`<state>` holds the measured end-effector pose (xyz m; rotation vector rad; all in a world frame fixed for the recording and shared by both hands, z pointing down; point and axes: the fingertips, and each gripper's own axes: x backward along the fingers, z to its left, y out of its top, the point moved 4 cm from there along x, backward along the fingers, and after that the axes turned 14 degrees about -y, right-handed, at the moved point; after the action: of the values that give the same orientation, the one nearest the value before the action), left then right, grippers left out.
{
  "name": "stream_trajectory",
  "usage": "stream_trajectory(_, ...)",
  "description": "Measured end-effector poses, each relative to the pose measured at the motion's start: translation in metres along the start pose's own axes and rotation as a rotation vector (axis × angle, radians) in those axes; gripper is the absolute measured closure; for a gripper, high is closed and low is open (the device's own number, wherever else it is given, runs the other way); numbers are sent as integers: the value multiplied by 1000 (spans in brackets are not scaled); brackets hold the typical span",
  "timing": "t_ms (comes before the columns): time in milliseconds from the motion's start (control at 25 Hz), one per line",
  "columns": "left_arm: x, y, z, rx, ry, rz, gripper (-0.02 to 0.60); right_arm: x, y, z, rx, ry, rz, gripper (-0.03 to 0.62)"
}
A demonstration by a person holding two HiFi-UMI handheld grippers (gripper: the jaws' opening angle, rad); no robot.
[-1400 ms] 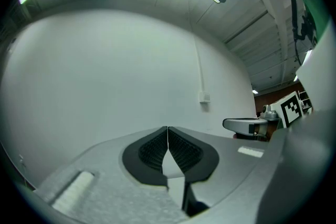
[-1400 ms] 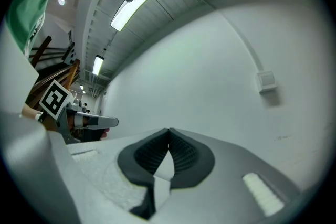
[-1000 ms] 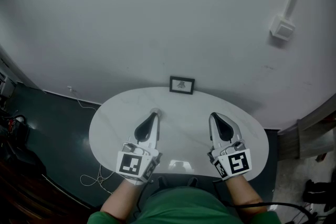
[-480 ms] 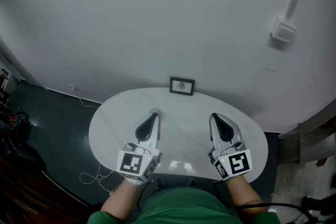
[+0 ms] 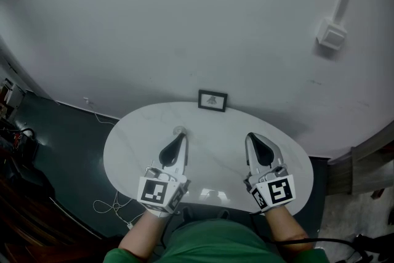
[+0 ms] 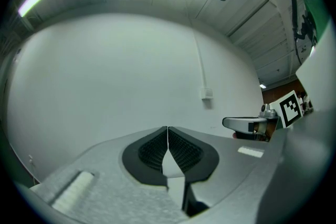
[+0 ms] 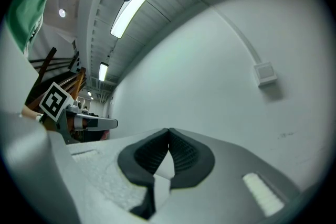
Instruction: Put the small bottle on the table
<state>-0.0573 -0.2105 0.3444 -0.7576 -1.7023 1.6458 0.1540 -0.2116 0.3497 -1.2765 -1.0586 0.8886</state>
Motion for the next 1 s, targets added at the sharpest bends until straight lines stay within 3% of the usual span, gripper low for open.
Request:
stream_trajectory(600, -12, -14, -22, -24, 39, 45, 568, 3, -8, -26, -18, 37, 5, 599)
stream_trajectory(1000, -9, -47, -15, -44, 71, 149, 568, -3, -16, -35, -32, 40, 28, 599)
